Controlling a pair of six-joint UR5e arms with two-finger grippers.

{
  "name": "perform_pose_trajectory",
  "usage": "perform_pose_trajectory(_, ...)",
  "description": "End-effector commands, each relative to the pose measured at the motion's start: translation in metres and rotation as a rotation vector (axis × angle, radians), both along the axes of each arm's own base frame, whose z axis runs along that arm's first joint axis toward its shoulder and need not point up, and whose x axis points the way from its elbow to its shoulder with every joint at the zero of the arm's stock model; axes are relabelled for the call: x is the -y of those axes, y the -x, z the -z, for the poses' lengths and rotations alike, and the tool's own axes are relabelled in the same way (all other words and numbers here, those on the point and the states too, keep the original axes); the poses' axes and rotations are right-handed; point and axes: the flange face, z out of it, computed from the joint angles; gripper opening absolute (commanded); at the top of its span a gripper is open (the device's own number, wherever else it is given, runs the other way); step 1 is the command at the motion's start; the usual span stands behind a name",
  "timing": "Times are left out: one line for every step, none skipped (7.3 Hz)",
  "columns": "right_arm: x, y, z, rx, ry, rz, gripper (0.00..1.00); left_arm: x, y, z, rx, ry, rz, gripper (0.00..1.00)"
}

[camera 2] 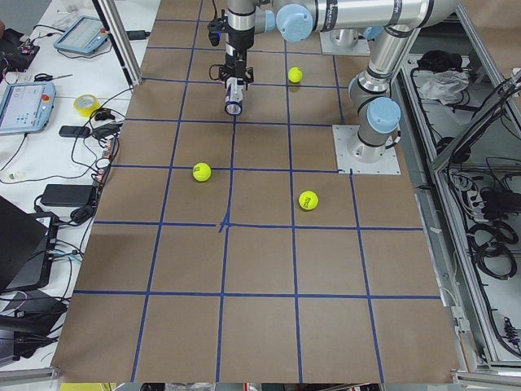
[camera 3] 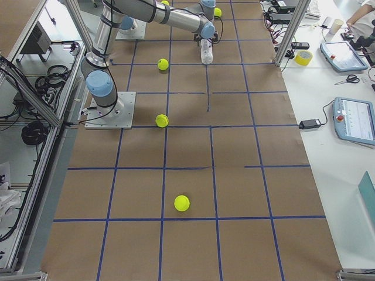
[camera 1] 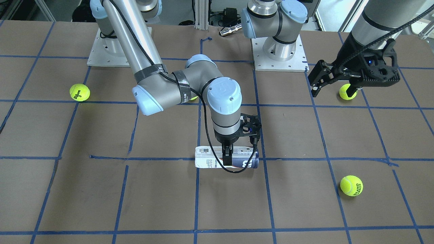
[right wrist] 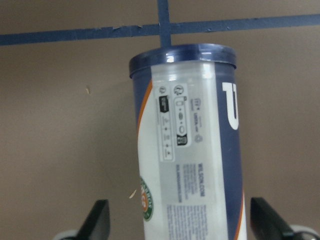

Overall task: Lift up tennis ball bucket
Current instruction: 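Lower the can and lay it on its side, opening the right gripper, then raise the right gripper away while the left gripper moves toward the can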

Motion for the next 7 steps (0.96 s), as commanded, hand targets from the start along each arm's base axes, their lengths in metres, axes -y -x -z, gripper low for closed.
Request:
perform_pose_trajectory(0.005, 0.026, -0.043, 0.03, 0.026, 0.053, 1.0, 0.003, -0.001, 0.005, -0.002, -0.011, 0.0, 1.0)
perform_pose_trajectory(0.017, 0.062, -0.066, 0.013, 0.025, 0.137, 1.0, 0.003, -0.001, 0.005, -0.001, -0.012, -0.001, 1.0)
perform_pose_trajectory(0.025, 0.101, -0.089, 0.008, -0.012, 0.205, 1.0, 0.005, 0.0, 0.009, -0.016, -0.021, 0.001, 1.0)
perform_pose_trajectory(0.02, 0.138, -0.125, -0.002, -0.043, 0.261, 1.0, 0.006, -0.001, 0.011, -0.021, -0.022, -0.001, 1.0)
perform_pose_trajectory(0.012, 0.166, -0.148, -0.015, -0.084, 0.296, 1.0, 0.009, -0.002, 0.021, -0.025, -0.041, -0.005, 1.0)
perform_pose_trajectory(0.0, 0.184, -0.179, -0.009, -0.077, 0.345, 1.0, 0.017, 0.003, 0.039, -0.093, -0.034, -0.005, 1.0)
perform_pose_trajectory(-0.002, 0.229, -0.212, 0.005, -0.059, 0.508, 1.0, 0.027, 0.016, 0.064, -0.233, 0.006, 0.0, 1.0)
